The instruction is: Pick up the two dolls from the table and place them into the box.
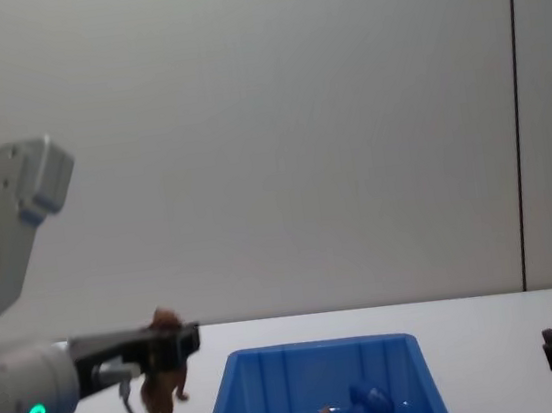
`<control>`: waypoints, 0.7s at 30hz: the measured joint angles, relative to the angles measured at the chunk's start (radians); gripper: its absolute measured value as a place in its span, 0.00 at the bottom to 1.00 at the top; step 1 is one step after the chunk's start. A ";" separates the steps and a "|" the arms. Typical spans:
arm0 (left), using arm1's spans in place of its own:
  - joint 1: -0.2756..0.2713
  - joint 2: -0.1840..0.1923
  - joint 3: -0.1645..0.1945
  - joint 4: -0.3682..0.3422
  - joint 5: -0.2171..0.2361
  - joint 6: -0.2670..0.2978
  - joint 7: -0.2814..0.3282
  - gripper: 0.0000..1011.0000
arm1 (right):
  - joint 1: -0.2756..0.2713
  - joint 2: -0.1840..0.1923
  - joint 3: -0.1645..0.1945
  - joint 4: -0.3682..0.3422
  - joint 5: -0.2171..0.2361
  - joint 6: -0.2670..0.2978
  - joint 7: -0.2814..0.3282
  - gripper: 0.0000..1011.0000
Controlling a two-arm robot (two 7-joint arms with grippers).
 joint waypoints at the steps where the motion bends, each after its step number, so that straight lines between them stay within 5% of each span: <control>1: -0.003 0.000 0.000 -0.003 0.004 0.000 -0.009 0.41 | 0.000 0.000 0.000 0.000 0.000 0.000 0.000 0.99; 21: -0.079 -0.020 0.007 0.000 0.043 -0.016 -0.284 0.41 | 0.000 0.000 0.000 0.000 0.000 0.000 0.000 0.99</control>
